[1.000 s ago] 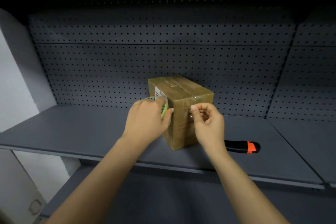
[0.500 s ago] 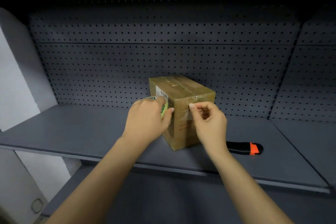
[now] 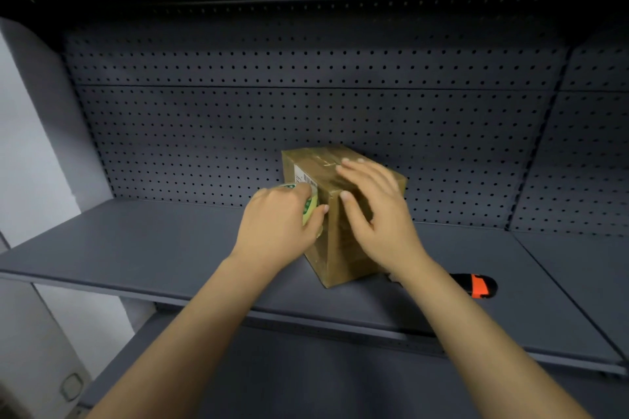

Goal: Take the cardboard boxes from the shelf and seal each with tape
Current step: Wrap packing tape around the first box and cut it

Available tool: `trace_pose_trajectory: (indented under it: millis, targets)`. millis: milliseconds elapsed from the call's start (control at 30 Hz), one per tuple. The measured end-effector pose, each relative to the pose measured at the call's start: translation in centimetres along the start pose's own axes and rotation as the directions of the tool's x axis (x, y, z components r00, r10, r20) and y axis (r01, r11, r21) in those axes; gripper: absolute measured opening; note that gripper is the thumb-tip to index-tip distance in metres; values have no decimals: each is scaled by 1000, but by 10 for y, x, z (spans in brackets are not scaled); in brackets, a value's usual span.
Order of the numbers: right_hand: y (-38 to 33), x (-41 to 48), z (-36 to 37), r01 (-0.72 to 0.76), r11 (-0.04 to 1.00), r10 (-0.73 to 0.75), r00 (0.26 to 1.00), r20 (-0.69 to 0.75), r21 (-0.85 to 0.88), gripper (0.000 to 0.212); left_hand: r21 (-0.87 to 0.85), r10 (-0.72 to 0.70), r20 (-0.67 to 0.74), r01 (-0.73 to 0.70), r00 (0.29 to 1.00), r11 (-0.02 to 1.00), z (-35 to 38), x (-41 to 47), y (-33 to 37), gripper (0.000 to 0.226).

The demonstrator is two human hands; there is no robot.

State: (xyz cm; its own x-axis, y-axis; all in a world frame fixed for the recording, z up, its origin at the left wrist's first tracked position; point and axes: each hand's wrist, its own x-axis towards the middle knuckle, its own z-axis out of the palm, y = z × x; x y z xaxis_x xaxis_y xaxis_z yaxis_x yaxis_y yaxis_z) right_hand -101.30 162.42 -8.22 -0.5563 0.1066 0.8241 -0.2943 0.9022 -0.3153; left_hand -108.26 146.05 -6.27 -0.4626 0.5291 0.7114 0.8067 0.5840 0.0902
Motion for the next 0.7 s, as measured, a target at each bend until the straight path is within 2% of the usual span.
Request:
trace_pose_trajectory:
  millis: [67, 133, 233, 433, 700]
  targets:
    - [7, 5, 5, 35, 999, -37, 991, 128, 24, 36, -6, 17, 5, -17, 1000, 1000, 2, 0, -4, 29]
    - [15, 5, 7, 82, 996, -85, 984, 155, 29, 35, -14, 39, 3, -39, 999, 999, 3, -1, -8, 30]
    - [16, 4, 6, 68, 994, -78, 991, 110, 88, 37, -46, 90, -5, -90, 996, 995, 2, -5, -13, 34]
    - [19, 4, 14, 85, 989, -90, 995, 31, 123, 34, -239, 88, -39, -95, 995, 966, 6, -25, -28, 28]
    - [25, 6, 16, 100, 981, -104, 994, 15, 167, 33, -130, 73, -83, -83, 994, 988, -1, -24, -15, 24]
